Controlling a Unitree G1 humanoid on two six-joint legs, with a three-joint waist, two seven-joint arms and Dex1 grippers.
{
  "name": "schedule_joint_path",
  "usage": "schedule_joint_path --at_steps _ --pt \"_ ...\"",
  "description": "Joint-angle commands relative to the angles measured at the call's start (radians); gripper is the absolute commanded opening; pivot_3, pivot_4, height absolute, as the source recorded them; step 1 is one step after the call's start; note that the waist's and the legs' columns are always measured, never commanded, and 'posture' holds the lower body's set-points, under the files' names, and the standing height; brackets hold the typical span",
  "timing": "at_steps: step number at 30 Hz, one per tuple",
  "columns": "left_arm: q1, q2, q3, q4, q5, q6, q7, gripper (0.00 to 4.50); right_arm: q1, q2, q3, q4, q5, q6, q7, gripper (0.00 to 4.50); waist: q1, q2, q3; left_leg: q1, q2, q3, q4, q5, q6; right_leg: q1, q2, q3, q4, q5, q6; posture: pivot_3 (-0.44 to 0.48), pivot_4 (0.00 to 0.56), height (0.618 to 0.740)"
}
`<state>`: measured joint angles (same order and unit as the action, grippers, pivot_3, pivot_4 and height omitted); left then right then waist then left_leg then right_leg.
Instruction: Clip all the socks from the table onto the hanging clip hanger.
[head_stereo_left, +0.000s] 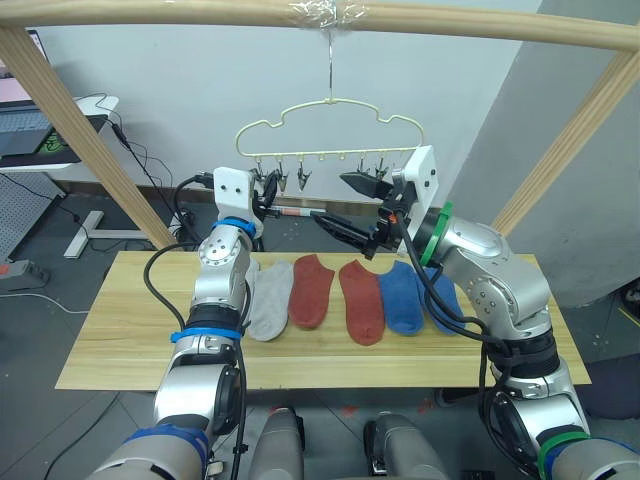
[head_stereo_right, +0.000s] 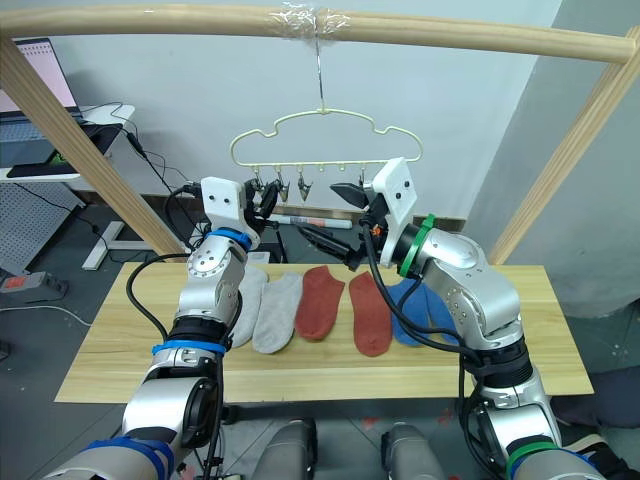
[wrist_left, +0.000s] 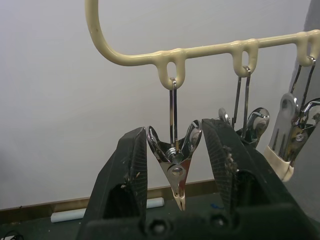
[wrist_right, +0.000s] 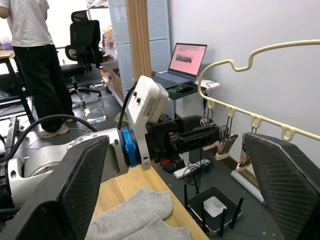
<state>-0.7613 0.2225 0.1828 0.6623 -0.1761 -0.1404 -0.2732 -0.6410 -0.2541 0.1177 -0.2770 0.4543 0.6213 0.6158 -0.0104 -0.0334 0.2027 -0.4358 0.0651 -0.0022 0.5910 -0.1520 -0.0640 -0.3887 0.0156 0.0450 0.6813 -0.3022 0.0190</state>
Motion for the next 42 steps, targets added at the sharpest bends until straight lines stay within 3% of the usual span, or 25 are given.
schedule_joint_path --at_steps 1,2,8,11,33,38,42 --pt "-0.021 0.006 -0.001 -0.021 0.004 -0.028 0.001 1.92 -0.020 0.003 -0.026 -0.015 0.017 -0.016 -0.002 4.50 0.000 0.000 0.000 0.000 0.000 0.000 0.000 0.000 0.000 0.000 0.000 0.000 0.000 0.000 0.000 -0.017 0.203 0.740" --pt "-0.022 0.006 0.000 -0.019 0.005 -0.029 0.001 1.92 -0.021 0.003 -0.027 -0.014 0.018 -0.015 -0.003 4.50 0.000 0.000 0.000 0.000 0.000 0.000 0.000 0.000 0.000 0.000 0.000 0.000 0.000 0.000 0.000 -0.017 0.203 0.740" --pt "-0.026 0.007 0.001 -0.017 0.005 -0.040 0.001 0.60 -0.025 0.002 -0.030 -0.013 0.021 -0.015 -0.001 4.50 0.000 0.000 0.000 0.000 0.000 0.000 0.000 0.000 0.000 0.000 0.000 0.000 0.000 0.000 0.000 -0.017 0.203 0.740" --pt "-0.028 0.007 0.002 -0.015 0.001 -0.041 -0.001 0.20 -0.026 0.002 -0.030 -0.011 0.020 -0.017 0.001 4.50 0.000 0.000 0.000 0.000 0.000 0.000 0.000 0.000 0.000 0.000 0.000 0.000 0.000 0.000 0.000 -0.015 0.205 0.740" --pt "-0.036 0.023 -0.019 -0.028 0.016 0.016 0.005 0.20 -0.006 -0.014 -0.031 -0.012 0.004 -0.018 -0.002 4.50 0.000 0.000 0.000 0.000 0.000 0.000 0.000 0.000 0.000 0.000 0.000 0.000 0.000 0.000 0.000 -0.015 0.190 0.740" --pt "-0.025 0.035 -0.034 -0.091 -0.030 0.155 -0.085 0.20 0.070 -0.149 0.008 0.047 -0.142 0.001 -0.038 4.50 0.003 0.000 0.000 -0.001 -0.001 0.000 0.000 0.000 0.000 0.000 -0.001 0.000 -0.001 0.000 0.001 -0.011 0.194 0.740" --pt "-0.001 0.066 -0.024 -0.188 -0.122 0.388 -0.184 0.20 0.130 -0.217 -0.013 0.181 -0.229 -0.021 -0.088 4.50 -0.001 0.000 0.001 -0.001 -0.001 0.000 0.000 0.000 0.000 0.000 -0.001 0.000 -0.001 0.000 0.001 -0.005 0.205 0.740"
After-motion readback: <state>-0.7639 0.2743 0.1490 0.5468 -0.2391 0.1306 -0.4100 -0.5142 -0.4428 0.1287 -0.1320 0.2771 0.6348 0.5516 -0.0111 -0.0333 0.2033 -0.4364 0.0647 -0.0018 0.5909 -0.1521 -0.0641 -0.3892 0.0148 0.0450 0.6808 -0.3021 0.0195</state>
